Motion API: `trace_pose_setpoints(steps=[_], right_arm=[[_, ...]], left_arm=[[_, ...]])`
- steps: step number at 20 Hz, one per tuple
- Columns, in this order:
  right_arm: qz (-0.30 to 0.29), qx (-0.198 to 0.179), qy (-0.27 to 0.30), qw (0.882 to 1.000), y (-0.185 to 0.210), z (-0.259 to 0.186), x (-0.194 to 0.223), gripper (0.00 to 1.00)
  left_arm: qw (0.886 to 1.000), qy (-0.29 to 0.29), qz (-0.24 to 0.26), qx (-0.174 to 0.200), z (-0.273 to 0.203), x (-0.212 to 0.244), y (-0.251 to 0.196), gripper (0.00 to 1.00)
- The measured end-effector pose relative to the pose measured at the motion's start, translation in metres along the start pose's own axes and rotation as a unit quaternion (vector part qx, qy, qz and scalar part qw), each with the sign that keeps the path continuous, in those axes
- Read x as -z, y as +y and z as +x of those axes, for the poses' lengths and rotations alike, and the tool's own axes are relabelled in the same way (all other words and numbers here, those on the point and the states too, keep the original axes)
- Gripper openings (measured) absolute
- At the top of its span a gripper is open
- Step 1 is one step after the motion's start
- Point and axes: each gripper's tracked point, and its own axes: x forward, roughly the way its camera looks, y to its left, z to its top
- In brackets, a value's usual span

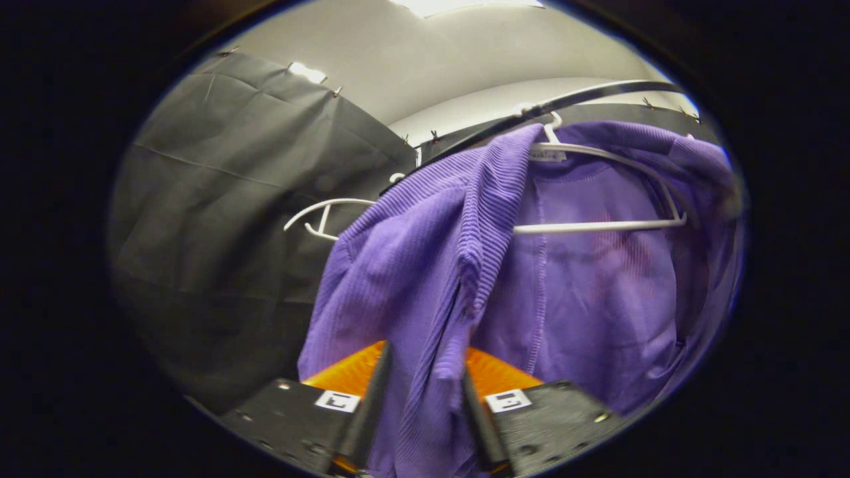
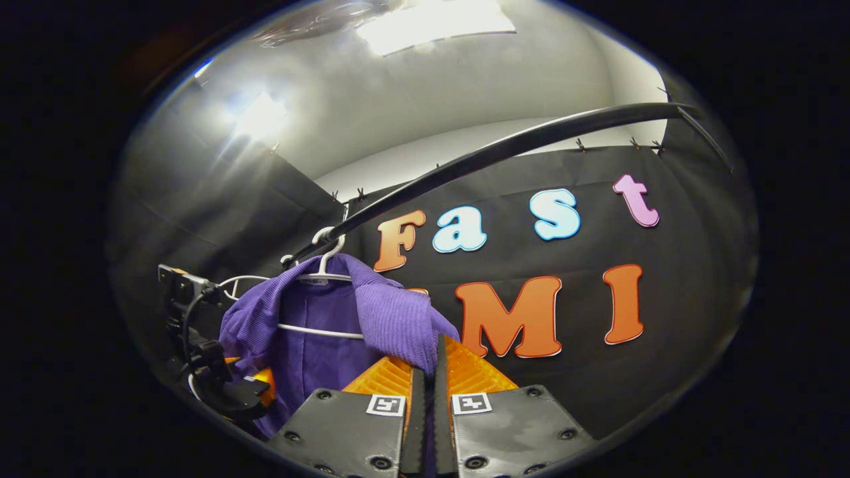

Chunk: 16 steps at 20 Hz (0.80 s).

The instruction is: Grasp the clothes on the hanger with both hands and then place them into the laundry hamper below.

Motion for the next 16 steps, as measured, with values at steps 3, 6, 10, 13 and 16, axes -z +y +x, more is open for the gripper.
trace_pose_setpoints(steps=[3,6,10,13,16], right_arm=[[-0.015,0.028,-0.018,0.999,-0.014,0.009,-0.007,0.17],[-0.037,0.055,-0.043,0.997,-0.023,0.016,-0.017,0.12],[-0.042,0.074,-0.061,0.994,-0.028,0.031,-0.024,0.12],[-0.03,0.084,-0.062,0.994,-0.028,0.038,-0.026,0.12],[-0.047,0.112,-0.062,0.991,-0.035,0.037,-0.028,0.17]], left_arm=[[1.0,0.005,-0.014,0.019,-0.005,-0.024,0.017,0.09],[0.999,-0.013,-0.028,0.018,-0.013,-0.058,0.041,0.08],[0.997,-0.067,-0.026,0.002,-0.013,-0.113,0.069,0.12],[0.994,-0.112,0.006,-0.004,-0.013,-0.143,0.079,0.05],[0.992,-0.124,0.013,0.023,-0.002,-0.145,0.076,0.05]])
